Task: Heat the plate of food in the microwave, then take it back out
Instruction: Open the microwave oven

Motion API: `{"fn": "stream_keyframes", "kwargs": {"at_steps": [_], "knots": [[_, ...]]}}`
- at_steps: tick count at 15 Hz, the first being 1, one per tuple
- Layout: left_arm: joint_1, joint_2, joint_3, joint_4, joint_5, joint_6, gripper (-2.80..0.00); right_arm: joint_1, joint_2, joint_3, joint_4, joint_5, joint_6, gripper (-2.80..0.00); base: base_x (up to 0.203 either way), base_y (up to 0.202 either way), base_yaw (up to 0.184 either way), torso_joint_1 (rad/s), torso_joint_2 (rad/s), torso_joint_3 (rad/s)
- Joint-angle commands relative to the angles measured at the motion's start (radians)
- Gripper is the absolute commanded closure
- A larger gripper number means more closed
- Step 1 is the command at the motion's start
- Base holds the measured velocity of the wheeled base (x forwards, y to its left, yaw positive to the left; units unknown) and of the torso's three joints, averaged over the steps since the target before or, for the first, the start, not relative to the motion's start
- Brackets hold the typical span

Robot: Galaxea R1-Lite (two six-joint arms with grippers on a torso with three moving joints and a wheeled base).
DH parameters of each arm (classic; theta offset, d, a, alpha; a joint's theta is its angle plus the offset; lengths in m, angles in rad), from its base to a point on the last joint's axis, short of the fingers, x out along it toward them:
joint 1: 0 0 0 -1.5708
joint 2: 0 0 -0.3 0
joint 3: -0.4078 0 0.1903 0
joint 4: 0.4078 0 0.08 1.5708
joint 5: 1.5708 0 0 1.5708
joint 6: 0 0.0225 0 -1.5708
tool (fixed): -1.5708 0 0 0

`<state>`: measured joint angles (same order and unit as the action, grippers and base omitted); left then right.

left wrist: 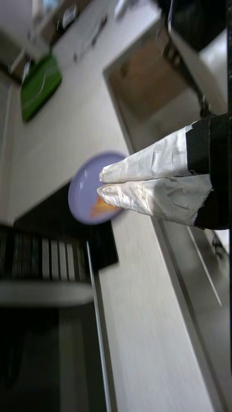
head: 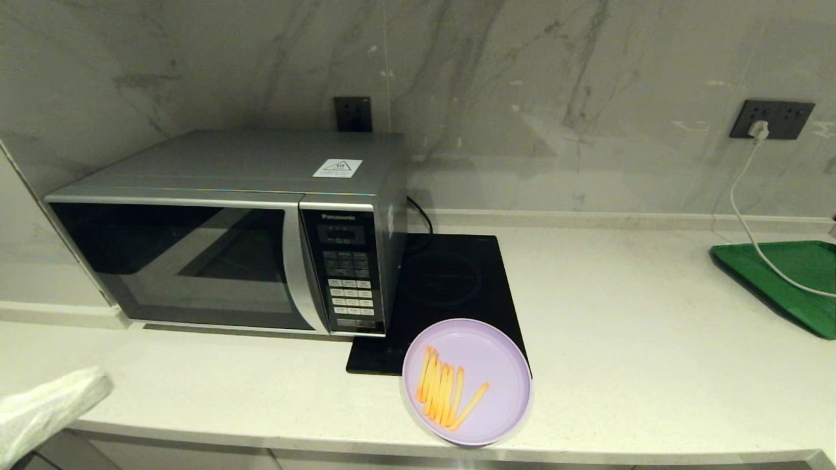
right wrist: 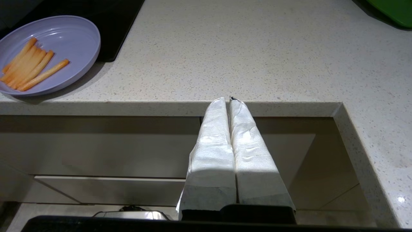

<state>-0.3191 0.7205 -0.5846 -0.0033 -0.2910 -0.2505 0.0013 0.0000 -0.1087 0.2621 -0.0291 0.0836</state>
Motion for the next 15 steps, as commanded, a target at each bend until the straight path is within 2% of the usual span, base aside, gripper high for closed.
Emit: {"fn": "stream_keyframes", "kwargs": {"at_steps": [1, 3, 6, 7, 9, 11, 13, 15], "knots": [[-0.059, 0.25, -0.105, -0.035, -0.107, -0.037, 0.0, 0.0, 0.0, 0.0, 0.002, 0.0, 0.001, 0.0, 0.0, 0.0, 0.0, 0.0, 0.0, 0.0], [-0.042, 0.316, -0.183, -0.046, -0.218, -0.038, 0.0, 0.0, 0.0, 0.0, 0.002, 0.0, 0.001, 0.0, 0.0, 0.0, 0.0, 0.0, 0.0, 0.0], [0.027, 0.366, -0.291, -0.05, -0.401, -0.034, 0.0, 0.0, 0.0, 0.0, 0.002, 0.0, 0.001, 0.0, 0.0, 0.0, 0.0, 0.0, 0.0, 0.0], [0.071, 0.382, -0.32, -0.051, -0.491, -0.027, 0.0, 0.0, 0.0, 0.0, 0.002, 0.0, 0.001, 0.0, 0.0, 0.0, 0.0, 0.0, 0.0, 0.0], [0.207, 0.43, -0.372, -0.053, -0.704, 0.019, 0.0, 0.0, 0.0, 0.0, 0.002, -0.002, 0.001, 0.0, 0.0, 0.0, 0.0, 0.0, 0.0, 0.0], [0.353, 0.522, -0.406, -0.063, -0.9, 0.107, 0.0, 0.0, 0.0, 0.0, 0.002, 0.0, 0.001, 0.0, 0.0, 0.0, 0.0, 0.0, 0.0, 0.0], [0.46, 0.613, -0.413, -0.07, -0.974, 0.197, 0.0, 0.0, 0.0, 0.0, 0.002, 0.0, 0.001, 0.0, 0.0, 0.0, 0.0, 0.0, 0.0, 0.0], [0.515, 0.684, -0.382, -0.077, -1.006, 0.258, 0.0, 0.0, 0.0, 0.0, 0.002, -0.002, 0.001, 0.0, 0.0, 0.0, 0.0, 0.0, 0.0, 0.0]]}}
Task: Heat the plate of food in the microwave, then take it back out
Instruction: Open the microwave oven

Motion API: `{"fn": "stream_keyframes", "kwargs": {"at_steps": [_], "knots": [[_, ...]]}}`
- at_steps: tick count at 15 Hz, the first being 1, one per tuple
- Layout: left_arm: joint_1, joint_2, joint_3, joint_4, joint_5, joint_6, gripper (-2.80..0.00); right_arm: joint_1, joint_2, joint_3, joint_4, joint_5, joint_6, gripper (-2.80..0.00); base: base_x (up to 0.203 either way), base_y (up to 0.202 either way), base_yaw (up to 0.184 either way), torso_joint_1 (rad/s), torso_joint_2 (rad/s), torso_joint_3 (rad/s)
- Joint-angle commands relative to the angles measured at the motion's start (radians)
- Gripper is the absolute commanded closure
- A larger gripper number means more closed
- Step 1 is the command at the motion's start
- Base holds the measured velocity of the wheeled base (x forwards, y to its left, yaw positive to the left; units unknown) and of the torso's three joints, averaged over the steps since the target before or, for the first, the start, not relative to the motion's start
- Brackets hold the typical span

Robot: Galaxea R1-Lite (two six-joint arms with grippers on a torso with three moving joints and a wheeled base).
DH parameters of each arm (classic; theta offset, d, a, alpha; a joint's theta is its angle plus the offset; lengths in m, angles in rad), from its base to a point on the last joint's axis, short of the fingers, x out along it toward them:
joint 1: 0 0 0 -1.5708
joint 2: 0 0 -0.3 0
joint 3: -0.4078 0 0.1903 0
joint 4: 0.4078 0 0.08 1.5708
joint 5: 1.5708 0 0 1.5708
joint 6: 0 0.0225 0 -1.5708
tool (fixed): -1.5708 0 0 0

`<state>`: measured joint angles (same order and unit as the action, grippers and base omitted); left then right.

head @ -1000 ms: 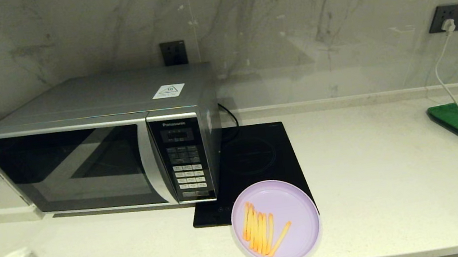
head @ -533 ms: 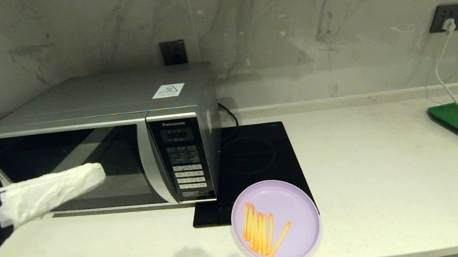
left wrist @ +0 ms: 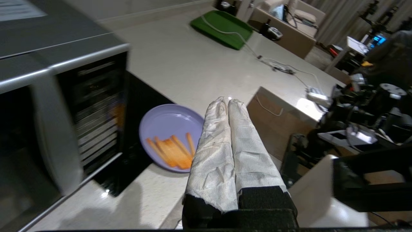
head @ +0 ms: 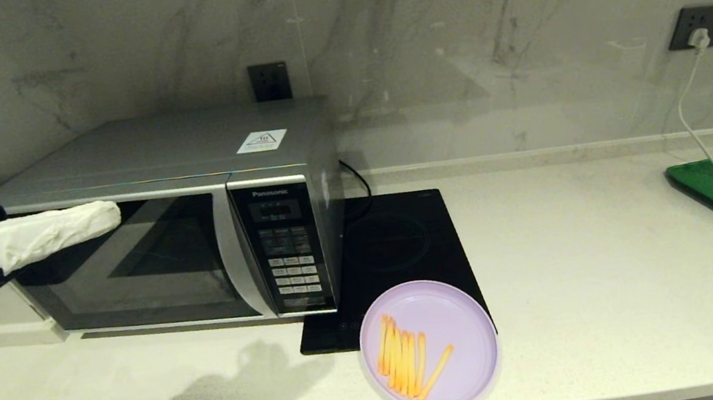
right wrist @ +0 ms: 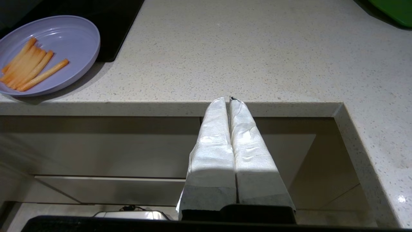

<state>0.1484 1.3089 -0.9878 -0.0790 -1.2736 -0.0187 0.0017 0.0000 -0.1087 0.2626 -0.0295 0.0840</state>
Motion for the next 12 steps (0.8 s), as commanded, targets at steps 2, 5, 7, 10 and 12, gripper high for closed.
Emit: {"fn": "stream_keyframes", "kwargs": {"at_steps": [2, 5, 7, 10, 12], "knots": [[0.066, 0.171, 0.046, -0.015, -0.056, 0.068, 0.0, 0.0, 0.0, 0.0, 0.001, -0.001, 0.0, 0.0, 0.0, 0.0, 0.0, 0.0, 0.0, 0.0], [0.091, 0.307, 0.093, -0.133, -0.121, 0.097, 0.0, 0.0, 0.0, 0.0, 0.001, -0.001, 0.0, 0.0, 0.0, 0.0, 0.0, 0.0, 0.0, 0.0], [0.093, 0.377, 0.154, -0.278, -0.134, 0.111, 0.0, 0.0, 0.0, 0.0, 0.001, 0.0, 0.0, 0.0, 0.0, 0.0, 0.0, 0.0, 0.0, 0.0], [0.092, 0.428, 0.183, -0.311, -0.176, 0.119, 0.0, 0.0, 0.0, 0.0, 0.001, -0.001, 0.0, 0.0, 0.0, 0.0, 0.0, 0.0, 0.0, 0.0], [0.091, 0.48, 0.181, -0.317, -0.211, 0.121, 0.0, 0.0, 0.0, 0.0, 0.001, 0.0, 0.0, 0.0, 0.0, 0.0, 0.0, 0.0, 0.0, 0.0]]}}
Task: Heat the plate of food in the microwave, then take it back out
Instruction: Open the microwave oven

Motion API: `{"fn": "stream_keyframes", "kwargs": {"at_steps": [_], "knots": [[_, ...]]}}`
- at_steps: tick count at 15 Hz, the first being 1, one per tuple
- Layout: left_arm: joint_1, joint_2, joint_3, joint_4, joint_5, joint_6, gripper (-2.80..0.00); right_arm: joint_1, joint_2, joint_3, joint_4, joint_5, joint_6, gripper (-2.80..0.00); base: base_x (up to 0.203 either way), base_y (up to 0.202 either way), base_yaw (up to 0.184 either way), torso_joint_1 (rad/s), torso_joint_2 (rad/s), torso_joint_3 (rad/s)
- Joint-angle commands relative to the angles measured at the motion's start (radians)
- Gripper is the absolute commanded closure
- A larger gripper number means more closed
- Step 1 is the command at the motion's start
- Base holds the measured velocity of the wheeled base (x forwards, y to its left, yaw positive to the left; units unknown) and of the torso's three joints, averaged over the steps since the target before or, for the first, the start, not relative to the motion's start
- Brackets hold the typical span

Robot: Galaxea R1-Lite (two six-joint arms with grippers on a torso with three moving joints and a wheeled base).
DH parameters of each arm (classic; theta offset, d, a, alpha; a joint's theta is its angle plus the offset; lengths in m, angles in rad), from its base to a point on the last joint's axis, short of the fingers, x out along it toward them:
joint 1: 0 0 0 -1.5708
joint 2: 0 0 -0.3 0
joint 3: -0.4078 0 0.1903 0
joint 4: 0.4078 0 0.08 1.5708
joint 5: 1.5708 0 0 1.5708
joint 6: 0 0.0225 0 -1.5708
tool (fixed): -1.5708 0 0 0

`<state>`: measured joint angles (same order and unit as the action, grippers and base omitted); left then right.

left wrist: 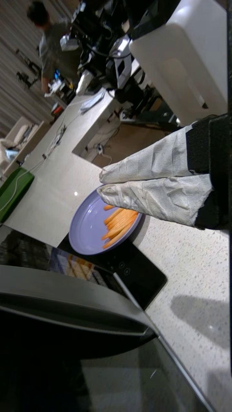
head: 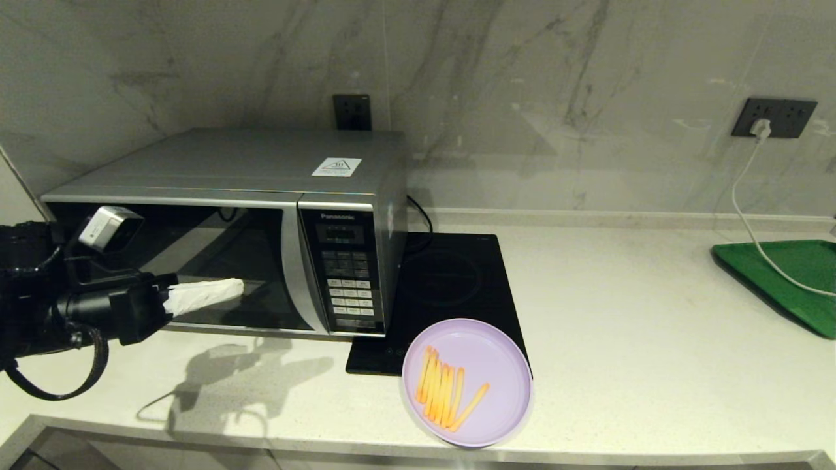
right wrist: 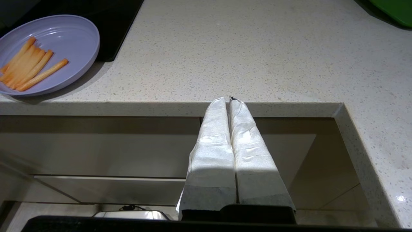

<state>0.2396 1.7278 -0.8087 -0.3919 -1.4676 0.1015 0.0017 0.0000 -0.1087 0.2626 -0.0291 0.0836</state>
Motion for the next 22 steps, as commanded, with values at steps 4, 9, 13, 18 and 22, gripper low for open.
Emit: {"fn": "stream_keyframes", "kwargs": {"at_steps": [4, 9, 13, 18, 22], "knots": [[-0.022, 0.115, 0.002, -0.12, -0.016, 0.002, 0.0, 0.0, 0.0, 0.0, 0.001, -0.001, 0.001, 0.0, 0.0, 0.0, 0.0, 0.0, 0.0, 0.0], [-0.013, 0.184, 0.003, -0.166, -0.016, 0.046, -2.8, 0.0, 0.0, 0.0, 0.001, 0.0, 0.001, 0.0, 0.0, 0.0, 0.0, 0.0, 0.0, 0.0], [-0.016, 0.193, -0.001, -0.169, -0.019, 0.049, -2.8, 0.0, 0.0, 0.0, 0.001, -0.002, 0.001, 0.0, 0.0, 0.0, 0.0, 0.0, 0.0, 0.0], [-0.044, 0.234, -0.03, -0.269, -0.02, 0.092, -2.8, 0.0, 0.0, 0.0, 0.001, -0.001, 0.001, 0.0, 0.0, 0.0, 0.0, 0.0, 0.0, 0.0], [-0.066, 0.29, -0.017, -0.409, -0.021, 0.109, -2.8, 0.0, 0.0, 0.0, 0.001, 0.0, 0.001, 0.0, 0.0, 0.0, 0.0, 0.0, 0.0, 0.0]]}}
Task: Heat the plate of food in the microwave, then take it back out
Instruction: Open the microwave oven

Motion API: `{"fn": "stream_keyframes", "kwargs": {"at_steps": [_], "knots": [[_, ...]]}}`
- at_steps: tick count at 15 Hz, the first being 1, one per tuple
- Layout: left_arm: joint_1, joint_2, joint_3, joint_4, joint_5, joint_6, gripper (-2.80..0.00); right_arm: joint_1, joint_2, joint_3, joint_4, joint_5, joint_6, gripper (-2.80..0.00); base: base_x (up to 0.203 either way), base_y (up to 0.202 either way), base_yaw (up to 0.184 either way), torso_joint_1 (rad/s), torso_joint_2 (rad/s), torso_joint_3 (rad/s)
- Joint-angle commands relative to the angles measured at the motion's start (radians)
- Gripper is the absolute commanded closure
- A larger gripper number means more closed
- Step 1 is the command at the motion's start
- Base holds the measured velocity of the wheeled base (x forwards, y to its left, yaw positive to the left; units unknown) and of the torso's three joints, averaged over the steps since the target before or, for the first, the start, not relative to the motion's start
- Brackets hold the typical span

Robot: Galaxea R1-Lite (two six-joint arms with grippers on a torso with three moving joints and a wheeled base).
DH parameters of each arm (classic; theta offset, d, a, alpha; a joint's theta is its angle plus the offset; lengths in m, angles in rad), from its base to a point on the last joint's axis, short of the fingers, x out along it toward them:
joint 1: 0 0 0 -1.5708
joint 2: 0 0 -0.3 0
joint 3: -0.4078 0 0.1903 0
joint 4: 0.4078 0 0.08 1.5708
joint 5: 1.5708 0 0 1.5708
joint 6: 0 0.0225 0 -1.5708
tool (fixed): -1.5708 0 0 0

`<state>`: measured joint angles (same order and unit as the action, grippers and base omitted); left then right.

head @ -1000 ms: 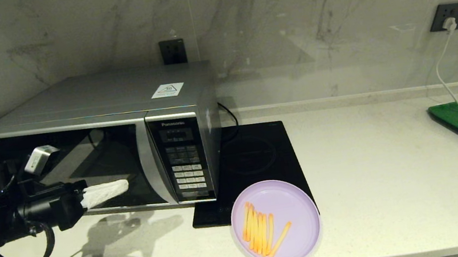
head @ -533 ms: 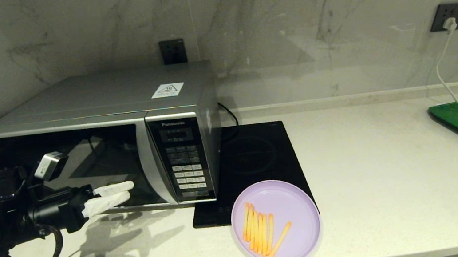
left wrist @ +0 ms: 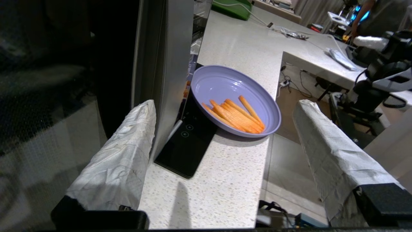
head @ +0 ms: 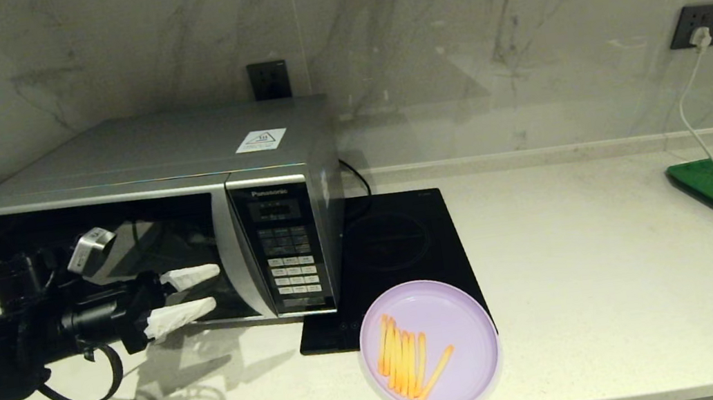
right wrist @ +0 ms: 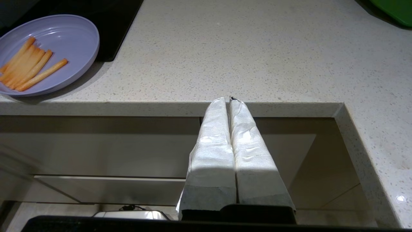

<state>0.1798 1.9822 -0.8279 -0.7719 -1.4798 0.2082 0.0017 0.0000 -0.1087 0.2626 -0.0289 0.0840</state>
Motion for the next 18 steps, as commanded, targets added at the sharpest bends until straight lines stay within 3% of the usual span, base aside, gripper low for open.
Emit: {"fn": "stream_keyframes", "kwargs": {"at_steps": [1, 4, 18], "knots": [[-0.009, 0.058, 0.001, -0.06, -0.009, 0.003, -2.8, 0.0, 0.0, 0.0, 0.001, 0.0, 0.0, 0.0, 0.0, 0.0, 0.0, 0.0, 0.0, 0.0], [-0.012, 0.087, 0.002, -0.122, -0.008, 0.003, -2.8, 0.0, 0.0, 0.0, 0.001, -0.001, 0.0, 0.0, 0.0, 0.0, 0.0, 0.0, 0.0, 0.0], [-0.078, 0.136, -0.003, -0.132, -0.013, 0.024, -2.8, 0.0, 0.0, 0.0, 0.001, 0.0, 0.0, 0.0, 0.0, 0.0, 0.0, 0.0, 0.0, 0.0]]}}
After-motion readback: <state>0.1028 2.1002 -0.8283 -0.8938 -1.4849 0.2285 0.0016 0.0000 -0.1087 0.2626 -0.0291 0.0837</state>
